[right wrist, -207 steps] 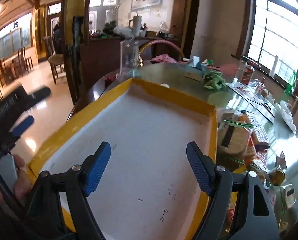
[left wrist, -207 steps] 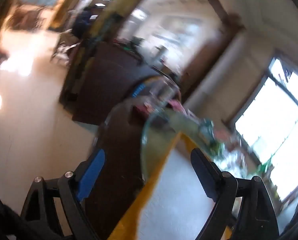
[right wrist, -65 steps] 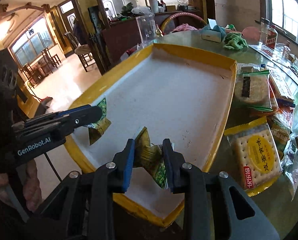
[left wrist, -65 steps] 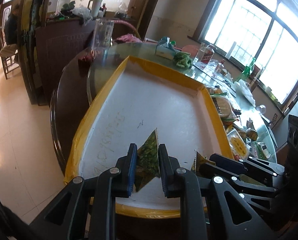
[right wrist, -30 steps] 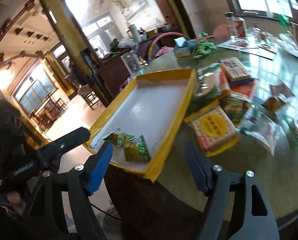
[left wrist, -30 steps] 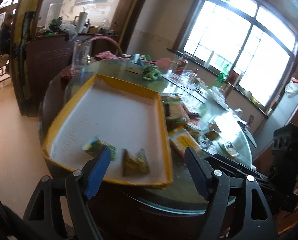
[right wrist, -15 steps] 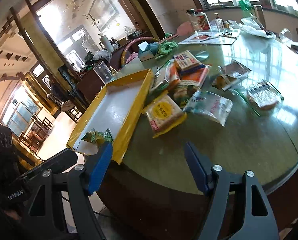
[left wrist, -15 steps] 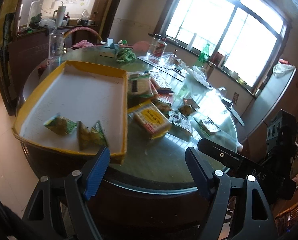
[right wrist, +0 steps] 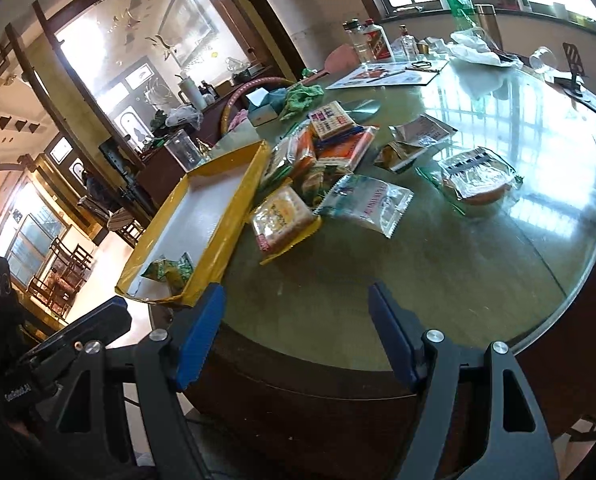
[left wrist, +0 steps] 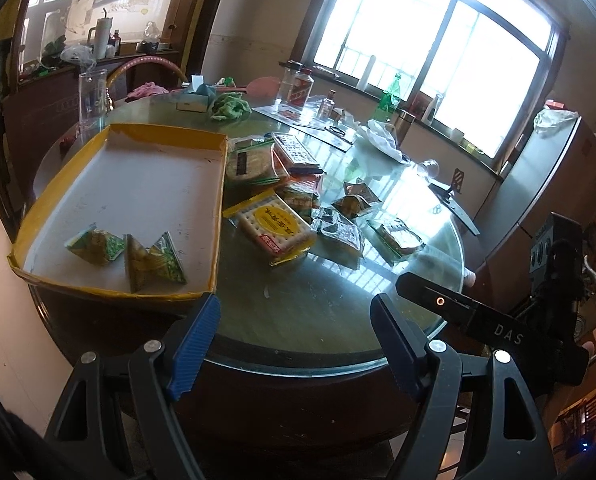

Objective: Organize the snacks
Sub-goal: 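Move the right tool to the white milk biscuit pack while the left approaches the yellow cracker pack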

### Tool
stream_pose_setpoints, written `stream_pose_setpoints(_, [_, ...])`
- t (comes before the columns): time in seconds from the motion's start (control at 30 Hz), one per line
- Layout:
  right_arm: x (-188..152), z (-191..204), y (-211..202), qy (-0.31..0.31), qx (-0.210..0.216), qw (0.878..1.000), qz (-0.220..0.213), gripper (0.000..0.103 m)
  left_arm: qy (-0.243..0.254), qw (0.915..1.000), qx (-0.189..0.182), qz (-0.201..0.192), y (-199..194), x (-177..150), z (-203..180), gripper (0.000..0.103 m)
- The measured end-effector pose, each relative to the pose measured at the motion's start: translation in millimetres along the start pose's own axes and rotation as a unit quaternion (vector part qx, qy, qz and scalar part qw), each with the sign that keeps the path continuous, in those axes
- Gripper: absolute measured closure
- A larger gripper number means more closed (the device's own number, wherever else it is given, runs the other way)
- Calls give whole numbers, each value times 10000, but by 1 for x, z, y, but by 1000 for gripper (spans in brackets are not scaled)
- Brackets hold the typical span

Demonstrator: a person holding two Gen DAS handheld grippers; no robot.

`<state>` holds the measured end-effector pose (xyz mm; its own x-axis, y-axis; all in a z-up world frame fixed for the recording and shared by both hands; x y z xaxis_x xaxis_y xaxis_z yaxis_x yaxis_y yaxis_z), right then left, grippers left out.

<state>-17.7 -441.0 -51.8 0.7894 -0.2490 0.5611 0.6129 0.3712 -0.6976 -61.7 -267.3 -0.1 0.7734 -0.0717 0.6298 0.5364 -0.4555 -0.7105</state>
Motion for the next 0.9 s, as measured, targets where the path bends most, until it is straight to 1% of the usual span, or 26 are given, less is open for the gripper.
stream_pose_setpoints(0.13, [-1, 0, 2, -62, -41, 10000, 28, 28, -46, 10000, -7, 84, 6, -3, 0, 25])
stream_pose_setpoints(0.33, [-4, -7, 6, -44, -42, 9999, 95, 28, -72, 9999, -67, 17, 7, 1, -3, 25])
stream_pose_setpoints(0.43, [-7, -14, 7, -42, -28, 9999, 116, 28, -31, 9999, -138, 95, 19, 3, -7, 25])
stream_pose_setpoints(0.57, [-7, -28, 12, 17, 17, 9999, 122, 28, 84, 9996, -116, 257, 39, 6, -12, 25])
stream_pose_setpoints(0.63, [-3, -34, 16, 38, 37, 9999, 151, 28, 86, 9992, -128, 366, 49, 8, -12, 25])
stream_pose_setpoints(0.77, [16, -46, 26, -46, -32, 9997, 217, 28, -21, 9987, -188, 483, 61, 12, -7, 25])
stream_pose_setpoints(0.83, [26, -49, 32, -69, 65, 9995, 313, 28, -78, 9980, -269, 560, 68, 15, -7, 25])
stream_pose_setpoints(0.9, [40, -48, 44, -233, 229, 9984, 472, 28, -76, 9972, -342, 656, 78, 20, -7, 25])
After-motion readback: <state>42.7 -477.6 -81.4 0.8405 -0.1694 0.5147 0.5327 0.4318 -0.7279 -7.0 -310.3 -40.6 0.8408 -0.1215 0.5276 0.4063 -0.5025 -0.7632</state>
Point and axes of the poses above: each gripper's, at about its wrist camera, not at the fingertips, and y roughly the way its jaws point, z to its left, x to its top, the point moved 9 cm from there along y, roughly the way its jaws point, and after that the axes turned 7 degrees about z, right-handed, at the moved point
